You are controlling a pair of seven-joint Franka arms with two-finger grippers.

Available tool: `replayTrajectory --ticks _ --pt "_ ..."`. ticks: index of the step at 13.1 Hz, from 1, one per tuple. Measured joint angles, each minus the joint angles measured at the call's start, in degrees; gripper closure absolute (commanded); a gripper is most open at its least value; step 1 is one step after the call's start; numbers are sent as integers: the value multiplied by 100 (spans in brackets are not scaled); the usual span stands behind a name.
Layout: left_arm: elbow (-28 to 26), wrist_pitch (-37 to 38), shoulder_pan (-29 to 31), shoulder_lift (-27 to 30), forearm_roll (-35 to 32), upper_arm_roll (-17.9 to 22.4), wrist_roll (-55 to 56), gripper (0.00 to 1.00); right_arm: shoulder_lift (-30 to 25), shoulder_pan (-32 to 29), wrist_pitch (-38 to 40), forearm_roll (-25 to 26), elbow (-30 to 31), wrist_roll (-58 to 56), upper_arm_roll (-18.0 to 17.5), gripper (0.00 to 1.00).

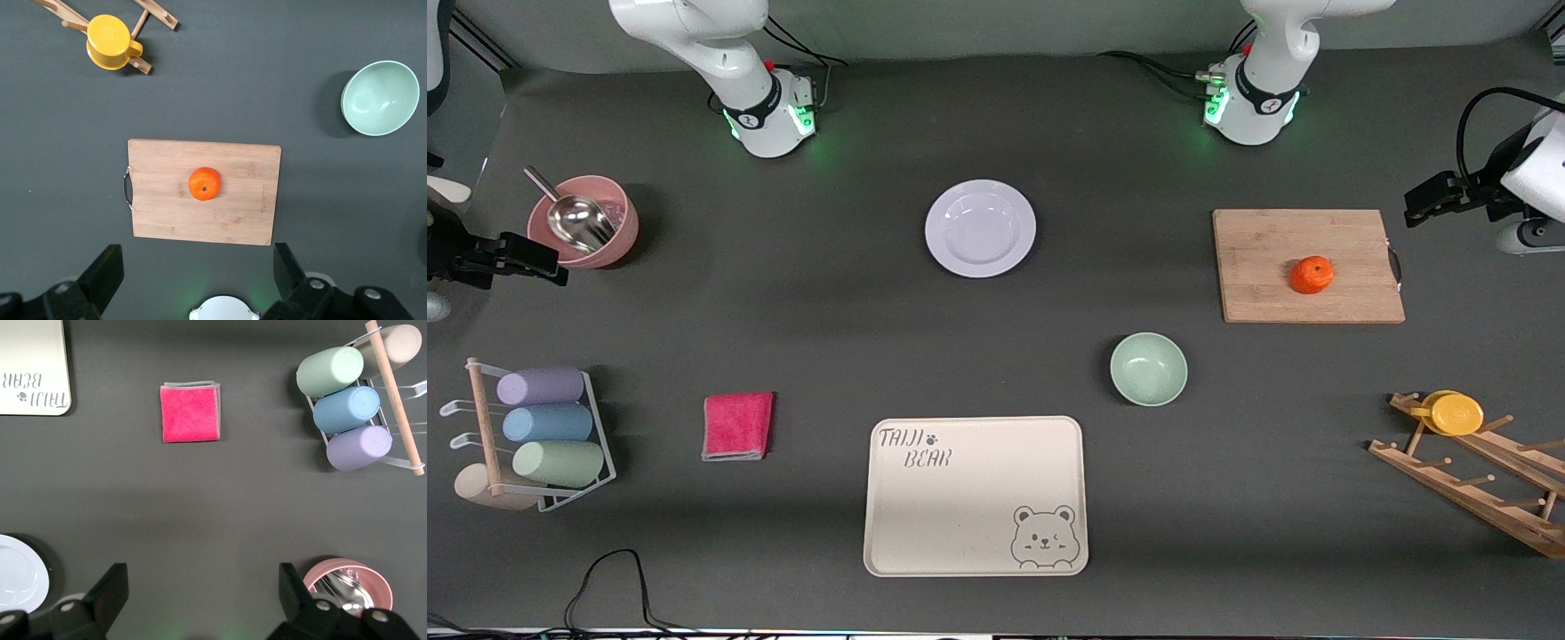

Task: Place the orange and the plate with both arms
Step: 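Move the left gripper toward the orange on the wooden board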

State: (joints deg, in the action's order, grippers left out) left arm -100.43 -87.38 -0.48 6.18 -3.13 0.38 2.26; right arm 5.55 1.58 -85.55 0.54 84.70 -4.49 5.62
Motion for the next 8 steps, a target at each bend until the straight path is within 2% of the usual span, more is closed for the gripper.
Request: replayTrajectory --ticks 8 --pt "47 155 42 -41 0 4 9 0 0 0 5 0 0 1 2 0"
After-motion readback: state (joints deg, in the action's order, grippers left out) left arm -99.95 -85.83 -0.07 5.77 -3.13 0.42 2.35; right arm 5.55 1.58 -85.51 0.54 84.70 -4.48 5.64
